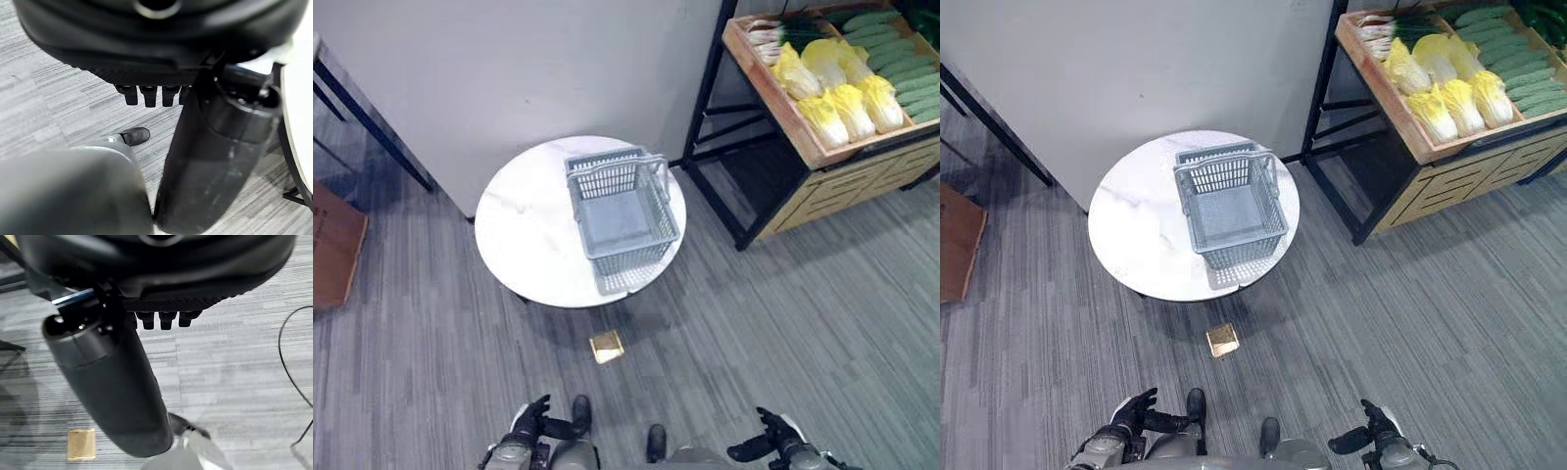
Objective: Get the vegetables into the basket
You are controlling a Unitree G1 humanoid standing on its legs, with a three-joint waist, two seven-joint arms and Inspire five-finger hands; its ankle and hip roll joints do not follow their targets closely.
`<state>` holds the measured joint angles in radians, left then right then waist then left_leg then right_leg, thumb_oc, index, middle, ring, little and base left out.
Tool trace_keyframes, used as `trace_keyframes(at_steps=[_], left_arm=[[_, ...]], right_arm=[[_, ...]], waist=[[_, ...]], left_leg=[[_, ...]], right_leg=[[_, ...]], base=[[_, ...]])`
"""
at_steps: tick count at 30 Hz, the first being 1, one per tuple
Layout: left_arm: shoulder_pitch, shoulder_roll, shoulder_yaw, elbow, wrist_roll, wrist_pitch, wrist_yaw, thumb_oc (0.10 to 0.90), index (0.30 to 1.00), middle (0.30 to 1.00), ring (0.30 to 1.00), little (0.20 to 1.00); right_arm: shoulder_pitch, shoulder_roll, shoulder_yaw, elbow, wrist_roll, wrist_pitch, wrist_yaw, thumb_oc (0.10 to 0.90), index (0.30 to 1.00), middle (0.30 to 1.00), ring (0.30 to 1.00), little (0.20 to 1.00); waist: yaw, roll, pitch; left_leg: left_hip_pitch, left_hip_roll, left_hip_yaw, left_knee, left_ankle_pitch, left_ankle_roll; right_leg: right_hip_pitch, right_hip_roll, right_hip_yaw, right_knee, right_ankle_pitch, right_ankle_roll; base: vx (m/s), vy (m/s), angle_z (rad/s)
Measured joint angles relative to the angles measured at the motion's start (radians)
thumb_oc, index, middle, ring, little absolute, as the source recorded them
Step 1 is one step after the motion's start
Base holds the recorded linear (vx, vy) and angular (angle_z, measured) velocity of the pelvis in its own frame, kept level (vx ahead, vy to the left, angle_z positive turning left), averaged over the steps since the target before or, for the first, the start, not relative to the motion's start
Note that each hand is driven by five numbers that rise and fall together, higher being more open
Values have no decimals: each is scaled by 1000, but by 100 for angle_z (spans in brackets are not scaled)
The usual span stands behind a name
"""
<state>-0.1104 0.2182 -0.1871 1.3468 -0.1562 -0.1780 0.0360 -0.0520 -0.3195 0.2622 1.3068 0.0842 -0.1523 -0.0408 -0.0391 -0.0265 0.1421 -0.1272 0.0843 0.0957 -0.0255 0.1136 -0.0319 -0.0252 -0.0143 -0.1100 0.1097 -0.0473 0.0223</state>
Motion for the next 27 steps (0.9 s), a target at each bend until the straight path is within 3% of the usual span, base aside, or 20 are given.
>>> trace_keyframes(at_steps=[2,4,6,7,12,13,15,17,19,21,24,26,27], left_arm=[[-7,11,-18,1,2,-4,1,900,1000,1000,1000,1000],[-12,26,-19,-6,3,-7,2,900,1000,1000,1000,1000],[-14,40,-19,-8,8,-7,3,900,1000,1000,1000,1000],[-13,60,-19,-9,14,-6,3,900,1000,1000,1000,1000],[10,93,-17,2,20,-1,3,900,1000,1000,1000,1000],[18,93,-16,2,20,-1,2,900,1000,1000,1000,1000],[33,90,-16,4,20,2,2,900,1000,1000,1000,1000],[31,92,-15,6,20,0,2,900,1000,1000,1000,1000],[24,86,-9,28,19,0,4,900,1000,1000,1000,1000],[30,86,3,31,19,0,4,900,1000,1000,1000,1000],[35,85,12,32,19,-1,7,900,1000,1000,1000,1000],[56,38,31,20,16,-10,5,900,1000,1000,1000,1000],[49,33,32,16,15,-9,10,900,1000,1000,1000,1000]], right_arm=[[-3,11,-1,-15,1,-2,2,900,1000,1000,1000,1000],[-17,25,1,-21,1,-5,3,900,1000,1000,1000,1000],[-25,28,0,-32,1,-6,3,900,1000,1000,1000,1000],[-28,40,0,-38,1,-6,3,900,1000,1000,1000,1000],[-60,77,1,-41,1,-9,8,900,1000,1000,1000,1000],[-66,81,2,-44,2,-5,11,900,1000,1000,1000,1000],[-57,81,2,-58,5,-10,10,900,1000,1000,1000,1000],[-53,87,6,-66,10,-12,12,900,1000,1000,1000,1000],[-57,86,10,-69,10,-12,11,900,1000,1000,1000,1000],[-53,87,12,-80,11,-13,12,900,1000,1000,1000,1000],[-36,90,16,-82,11,-18,12,900,1000,1000,1000,1000],[-69,55,13,-80,10,-11,14,900,1000,1000,1000,1000],[-66,43,11,-82,10,-11,14,900,1000,1000,1000,1000]], waist=[[-3,0,-3],[-3,-4,-5],[2,-12,-10],[5,-28,-17],[23,-47,-5],[26,-47,3],[18,-45,1],[21,-64,3],[14,-66,7],[-6,-67,10],[-4,-85,17],[21,2,21],[19,7,21]], left_leg=[[13,-22,8,13,-34,28],[13,-50,15,29,-64,56],[15,-79,29,35,-78,76],[16,-100,35,34,-82,83],[51,-104,84,20,-99,96],[77,-98,94,-6,-100,109],[79,-95,93,-6,-101,108],[74,-93,88,-7,-103,100],[71,-92,72,-7,-102,86],[79,-86,41,-5,-104,63],[114,-57,-44,10,-123,-21],[98,44,-43,37,-106,-58],[76,60,-61,66,-87,-61]], right_leg=[[-42,-33,6,111,-25,19],[-84,-97,8,209,-85,50],[-84,-171,29,192,-54,83],[-83,-216,53,178,13,125],[-120,-233,0,256,35,145],[-176,-248,-17,340,29,154],[-180,-251,-34,318,11,154],[-192,-265,-31,119,24,165],[-193,-278,5,-91,97,165],[-195,-282,32,-181,178,161],[-139,-231,49,-194,247,140],[-116,-126,-11,-195,223,92],[-105,-115,-38,-196,210,72]], base=[[87,172,-27],[80,154,-14],[54,126,-6],[33,140,-2],[83,119,-31],[54,-44,-23],[91,-97,-7],[125,-157,-2],[163,-173,20],[180,-227,55],[144,-318,86],[90,-295,44],[62,-260,55]])
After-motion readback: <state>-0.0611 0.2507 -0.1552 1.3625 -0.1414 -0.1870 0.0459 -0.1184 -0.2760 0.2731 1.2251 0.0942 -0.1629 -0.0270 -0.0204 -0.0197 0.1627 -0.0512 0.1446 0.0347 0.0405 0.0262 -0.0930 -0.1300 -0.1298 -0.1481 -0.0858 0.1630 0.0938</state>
